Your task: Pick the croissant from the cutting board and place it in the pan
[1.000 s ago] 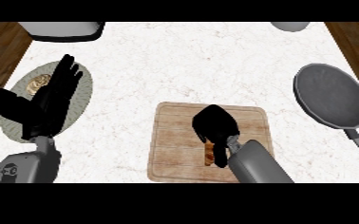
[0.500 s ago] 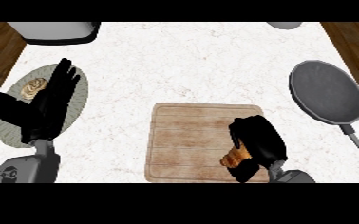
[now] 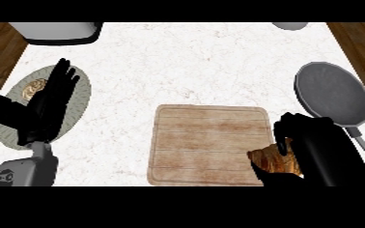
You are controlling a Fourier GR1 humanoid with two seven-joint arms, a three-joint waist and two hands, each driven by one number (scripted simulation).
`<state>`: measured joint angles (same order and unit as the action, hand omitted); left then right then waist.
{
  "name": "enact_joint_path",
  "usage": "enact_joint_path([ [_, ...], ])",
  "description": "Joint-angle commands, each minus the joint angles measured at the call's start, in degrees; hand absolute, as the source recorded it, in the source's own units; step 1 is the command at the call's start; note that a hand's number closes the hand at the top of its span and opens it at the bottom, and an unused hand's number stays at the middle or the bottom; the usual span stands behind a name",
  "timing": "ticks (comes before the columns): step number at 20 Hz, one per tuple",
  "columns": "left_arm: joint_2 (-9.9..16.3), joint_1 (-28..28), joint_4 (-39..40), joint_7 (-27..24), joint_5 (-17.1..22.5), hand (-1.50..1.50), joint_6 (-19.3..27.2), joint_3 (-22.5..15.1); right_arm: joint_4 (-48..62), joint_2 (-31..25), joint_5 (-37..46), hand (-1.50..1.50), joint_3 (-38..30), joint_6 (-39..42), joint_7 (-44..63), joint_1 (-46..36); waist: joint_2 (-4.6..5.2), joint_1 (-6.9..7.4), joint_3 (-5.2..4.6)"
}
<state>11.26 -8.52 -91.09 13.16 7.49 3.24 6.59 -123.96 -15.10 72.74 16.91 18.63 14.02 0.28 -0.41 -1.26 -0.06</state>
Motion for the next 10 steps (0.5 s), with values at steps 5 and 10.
enact_joint_path([
  [5,-0.8,1.6,2.0,-2.7,-0.4,0.0,-1.8,-0.3,-9.7,0.8,-6.4,1.5,-10.7,10.1,3.6,-5.1,0.41,1.22,0.03],
  [10,-2.5,-0.1,-2.3,1.7,-2.3,0.0,1.2,-2.4,2.1,0.2,-9.8,1.5,-21.2,1.0,-1.4,-7.2,0.45,1.38,0.09],
])
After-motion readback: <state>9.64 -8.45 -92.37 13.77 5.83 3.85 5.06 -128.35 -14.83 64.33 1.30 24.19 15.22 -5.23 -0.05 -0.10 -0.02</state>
